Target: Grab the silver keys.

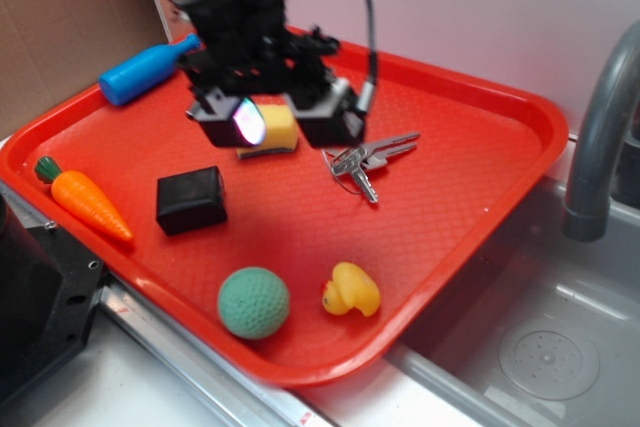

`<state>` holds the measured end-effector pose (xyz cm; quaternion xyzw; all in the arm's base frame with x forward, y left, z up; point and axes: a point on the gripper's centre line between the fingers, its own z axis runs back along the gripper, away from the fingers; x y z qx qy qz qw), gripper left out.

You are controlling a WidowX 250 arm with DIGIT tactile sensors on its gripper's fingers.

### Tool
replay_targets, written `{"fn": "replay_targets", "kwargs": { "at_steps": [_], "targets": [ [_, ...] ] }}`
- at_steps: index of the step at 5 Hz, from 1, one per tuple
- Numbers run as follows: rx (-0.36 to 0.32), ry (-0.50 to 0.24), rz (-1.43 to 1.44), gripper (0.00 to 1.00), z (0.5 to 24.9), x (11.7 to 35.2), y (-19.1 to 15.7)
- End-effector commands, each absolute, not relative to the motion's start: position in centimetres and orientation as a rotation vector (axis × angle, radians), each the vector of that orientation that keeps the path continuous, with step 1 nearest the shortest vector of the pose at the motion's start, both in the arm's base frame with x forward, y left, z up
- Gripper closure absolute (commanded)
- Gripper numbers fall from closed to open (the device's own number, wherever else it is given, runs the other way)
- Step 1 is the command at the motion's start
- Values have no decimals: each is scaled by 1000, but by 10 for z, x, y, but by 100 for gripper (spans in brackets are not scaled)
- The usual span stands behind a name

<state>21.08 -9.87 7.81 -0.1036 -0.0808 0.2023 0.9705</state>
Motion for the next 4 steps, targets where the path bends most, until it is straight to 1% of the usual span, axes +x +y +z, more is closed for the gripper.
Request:
{"fn": "replay_targets", "kwargs": {
  "at_steps": [1, 2, 3, 4],
  "targets": [
    [-204, -130, 418, 0, 60, 249, -111],
    [-172, -88, 423, 100, 51, 255, -113],
    [-157, -58, 427, 100, 52, 253, -108],
    [-90, -55, 341, 100, 79, 238, -100]
  ]
}}
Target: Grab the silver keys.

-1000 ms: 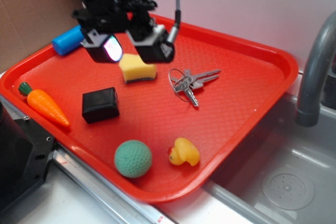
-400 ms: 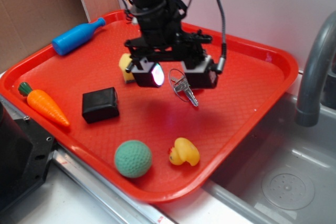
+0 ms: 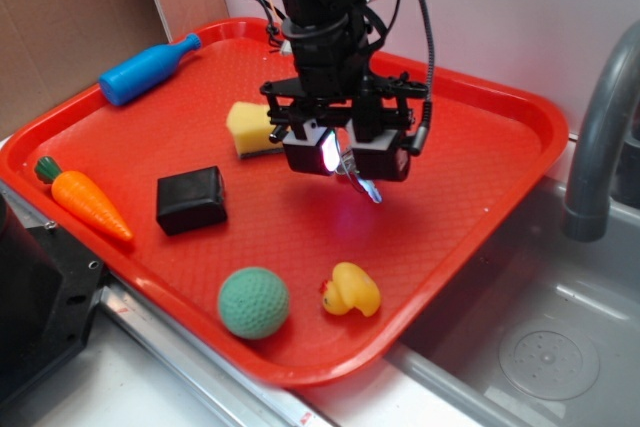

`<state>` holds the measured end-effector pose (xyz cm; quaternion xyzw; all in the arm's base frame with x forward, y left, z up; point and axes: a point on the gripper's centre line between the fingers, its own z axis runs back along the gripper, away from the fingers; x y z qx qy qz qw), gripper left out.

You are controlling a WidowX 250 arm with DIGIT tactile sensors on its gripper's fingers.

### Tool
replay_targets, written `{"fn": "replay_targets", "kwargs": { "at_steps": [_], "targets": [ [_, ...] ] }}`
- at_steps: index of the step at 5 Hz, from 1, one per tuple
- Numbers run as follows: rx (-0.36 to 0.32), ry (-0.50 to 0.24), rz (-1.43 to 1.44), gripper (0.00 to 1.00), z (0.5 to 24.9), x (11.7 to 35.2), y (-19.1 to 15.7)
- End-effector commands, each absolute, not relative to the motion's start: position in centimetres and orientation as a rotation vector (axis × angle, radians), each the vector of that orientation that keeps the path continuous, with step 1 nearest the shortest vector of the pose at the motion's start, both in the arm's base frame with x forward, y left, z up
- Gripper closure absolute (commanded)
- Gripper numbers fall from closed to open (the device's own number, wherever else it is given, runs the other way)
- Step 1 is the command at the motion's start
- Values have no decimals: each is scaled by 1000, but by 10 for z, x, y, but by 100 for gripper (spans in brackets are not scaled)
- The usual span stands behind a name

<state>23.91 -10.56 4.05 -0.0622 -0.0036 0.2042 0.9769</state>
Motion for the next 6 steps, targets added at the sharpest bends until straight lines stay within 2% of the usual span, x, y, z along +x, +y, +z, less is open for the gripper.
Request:
{"fn": "replay_targets", "kwargs": {
  "at_steps": [1, 2, 3, 4, 5, 6],
  "targets": [
    [-78, -100, 298, 100, 129, 219, -89],
    [-52, -99, 293, 100, 179, 199, -76],
    [-81, -132, 280, 100, 225, 193, -69],
    [-136, -202, 324, 0, 196, 204, -66],
    [-191, -272, 339, 0, 150, 225, -75],
    [-202, -241, 331, 0, 119, 240, -80]
  ]
}}
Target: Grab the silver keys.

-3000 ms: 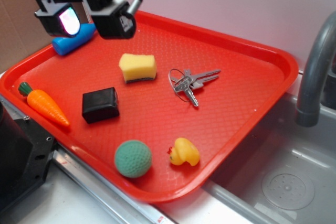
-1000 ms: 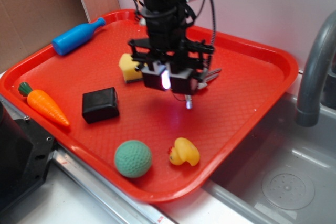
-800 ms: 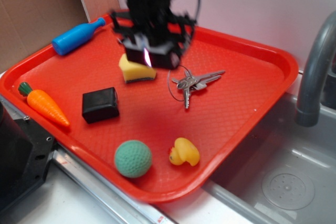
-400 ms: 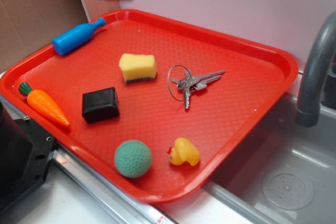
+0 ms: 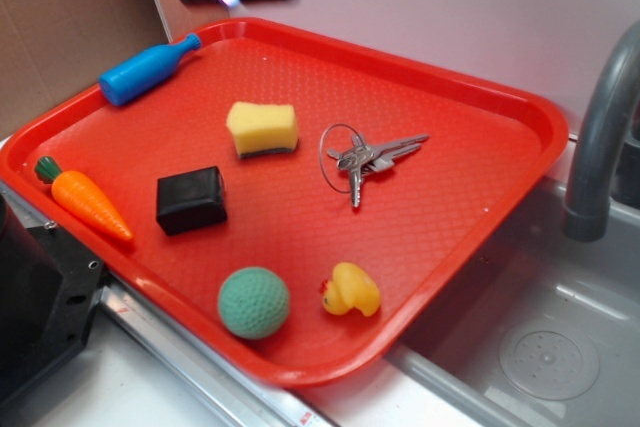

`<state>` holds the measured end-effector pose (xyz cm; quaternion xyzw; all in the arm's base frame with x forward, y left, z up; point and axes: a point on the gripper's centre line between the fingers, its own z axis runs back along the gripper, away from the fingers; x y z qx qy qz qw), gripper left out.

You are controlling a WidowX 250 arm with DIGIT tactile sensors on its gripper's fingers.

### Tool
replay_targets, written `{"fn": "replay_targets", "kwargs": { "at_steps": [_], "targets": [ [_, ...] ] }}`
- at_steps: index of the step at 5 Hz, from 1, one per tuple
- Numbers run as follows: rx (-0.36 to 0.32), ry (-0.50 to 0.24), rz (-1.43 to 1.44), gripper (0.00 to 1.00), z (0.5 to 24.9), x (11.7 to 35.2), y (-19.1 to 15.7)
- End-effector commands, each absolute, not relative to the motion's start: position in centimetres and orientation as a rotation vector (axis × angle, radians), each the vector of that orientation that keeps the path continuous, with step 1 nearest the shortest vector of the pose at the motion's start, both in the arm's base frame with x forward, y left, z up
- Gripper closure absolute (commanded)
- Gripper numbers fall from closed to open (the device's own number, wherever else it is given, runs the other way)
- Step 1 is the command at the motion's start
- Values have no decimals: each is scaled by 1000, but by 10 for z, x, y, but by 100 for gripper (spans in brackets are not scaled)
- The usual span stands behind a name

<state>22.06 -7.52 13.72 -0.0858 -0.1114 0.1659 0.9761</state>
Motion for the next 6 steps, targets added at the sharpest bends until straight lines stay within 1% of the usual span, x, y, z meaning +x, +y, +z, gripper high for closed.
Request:
{"fn": "replay_targets", "kwargs": {
  "at_steps": [1, 2, 3, 4, 5, 6],
  "targets": [
    [-192, -156, 301, 0, 91, 249, -87],
    [-169, -99, 273, 0, 73, 254, -94],
    [-155, -59, 262, 0, 59, 260, -97],
    [-173, -34, 246, 0, 43, 269, -107],
    [-180, -46, 244, 100, 41, 248, -119],
    [-190, -29, 238, 100, 47, 250, -129]
  ]
}}
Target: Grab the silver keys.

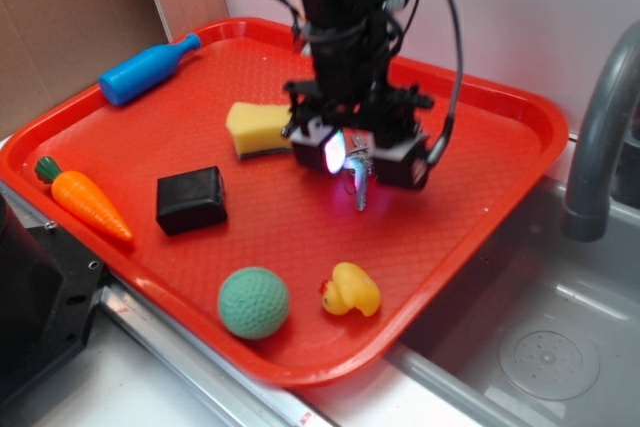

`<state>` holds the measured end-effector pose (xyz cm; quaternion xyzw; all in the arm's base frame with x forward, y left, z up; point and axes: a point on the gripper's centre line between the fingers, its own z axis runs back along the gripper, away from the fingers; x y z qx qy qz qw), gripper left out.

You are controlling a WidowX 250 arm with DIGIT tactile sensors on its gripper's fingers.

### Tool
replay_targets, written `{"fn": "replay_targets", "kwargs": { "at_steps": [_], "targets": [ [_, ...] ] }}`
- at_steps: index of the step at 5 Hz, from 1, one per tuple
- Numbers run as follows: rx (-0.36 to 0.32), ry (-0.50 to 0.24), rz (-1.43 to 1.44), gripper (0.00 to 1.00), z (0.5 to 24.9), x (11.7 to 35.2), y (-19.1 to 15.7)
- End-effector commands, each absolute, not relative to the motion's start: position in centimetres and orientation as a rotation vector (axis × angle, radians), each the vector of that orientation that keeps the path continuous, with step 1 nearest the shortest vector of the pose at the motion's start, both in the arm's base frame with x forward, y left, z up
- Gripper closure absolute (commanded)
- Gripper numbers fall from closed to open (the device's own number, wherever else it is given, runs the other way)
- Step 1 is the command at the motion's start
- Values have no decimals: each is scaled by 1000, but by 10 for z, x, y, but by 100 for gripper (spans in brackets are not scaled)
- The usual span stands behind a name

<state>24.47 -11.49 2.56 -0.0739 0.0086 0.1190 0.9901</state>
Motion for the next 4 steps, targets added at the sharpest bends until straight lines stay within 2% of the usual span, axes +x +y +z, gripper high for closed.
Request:
{"fn": "replay_targets", "kwargs": {
  "at_steps": [1, 3, 4],
  "targets": [
    [-207, -16, 234, 100, 55, 236, -127],
    [-215, -53, 244, 100, 77, 244, -119],
    [-187, -63, 241, 100, 89, 254, -119]
  ]
}}
